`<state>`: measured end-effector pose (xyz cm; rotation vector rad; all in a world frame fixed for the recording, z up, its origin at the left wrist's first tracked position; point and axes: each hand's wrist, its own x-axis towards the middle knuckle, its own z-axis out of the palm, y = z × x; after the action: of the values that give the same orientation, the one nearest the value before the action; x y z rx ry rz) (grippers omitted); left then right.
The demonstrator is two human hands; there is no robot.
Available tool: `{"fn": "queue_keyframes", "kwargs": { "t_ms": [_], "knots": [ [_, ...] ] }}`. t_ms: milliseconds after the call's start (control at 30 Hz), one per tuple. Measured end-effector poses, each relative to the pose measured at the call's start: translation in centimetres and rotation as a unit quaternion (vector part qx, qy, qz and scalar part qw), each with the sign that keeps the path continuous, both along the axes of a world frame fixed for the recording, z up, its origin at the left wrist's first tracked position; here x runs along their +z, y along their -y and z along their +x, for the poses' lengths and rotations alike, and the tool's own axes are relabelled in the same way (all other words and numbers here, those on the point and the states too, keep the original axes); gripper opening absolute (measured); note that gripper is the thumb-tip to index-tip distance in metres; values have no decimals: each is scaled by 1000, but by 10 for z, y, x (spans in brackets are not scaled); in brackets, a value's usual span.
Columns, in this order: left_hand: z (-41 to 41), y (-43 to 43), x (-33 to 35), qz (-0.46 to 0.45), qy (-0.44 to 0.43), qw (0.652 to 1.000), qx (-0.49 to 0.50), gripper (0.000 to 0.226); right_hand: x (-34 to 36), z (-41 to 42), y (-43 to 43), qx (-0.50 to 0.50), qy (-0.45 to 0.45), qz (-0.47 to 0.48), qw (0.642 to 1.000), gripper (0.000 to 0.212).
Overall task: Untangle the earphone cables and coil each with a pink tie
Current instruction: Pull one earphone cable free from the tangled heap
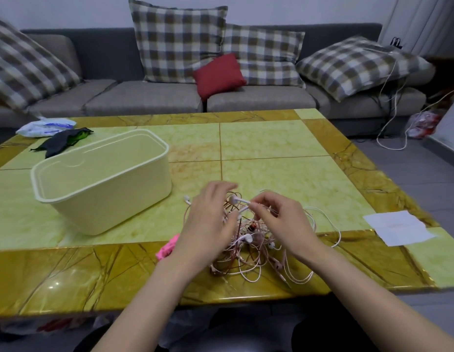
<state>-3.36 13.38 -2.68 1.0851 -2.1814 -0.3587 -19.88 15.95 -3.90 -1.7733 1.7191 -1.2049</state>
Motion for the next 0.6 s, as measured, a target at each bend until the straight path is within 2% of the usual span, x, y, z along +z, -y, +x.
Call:
{"fn": "queue_keyframes", "kwargs": {
  "t_ms": [67, 133, 167, 233, 400, 500, 600],
  "knots": [
    [-15, -8, 5, 28, 85, 995, -38, 46, 13, -2, -1, 31, -37, 4, 999, 14],
    [-23, -8, 13, 69, 137, 988, -23, 32, 28, -6, -2, 75, -60, 23, 995, 15],
    [-23, -8, 17, 70, 159, 985, -12, 24, 34, -9, -3, 92, -67, 37, 993, 12],
    [-20, -2, 26, 33, 196, 980, 10, 29, 51, -21, -4, 112, -70, 69, 989, 11],
    [8, 16, 40, 55, 133, 987, 74, 33, 81, -59, -4, 97, -115, 119, 981, 20],
    [21, 22, 48, 84, 165, 978, 101, 32, 98, -74, -7, 61, -152, 116, 980, 22],
    [25, 23, 50, 126, 187, 971, 78, 28, 113, -78, -6, 32, -181, 100, 978, 22]
  ]
}}
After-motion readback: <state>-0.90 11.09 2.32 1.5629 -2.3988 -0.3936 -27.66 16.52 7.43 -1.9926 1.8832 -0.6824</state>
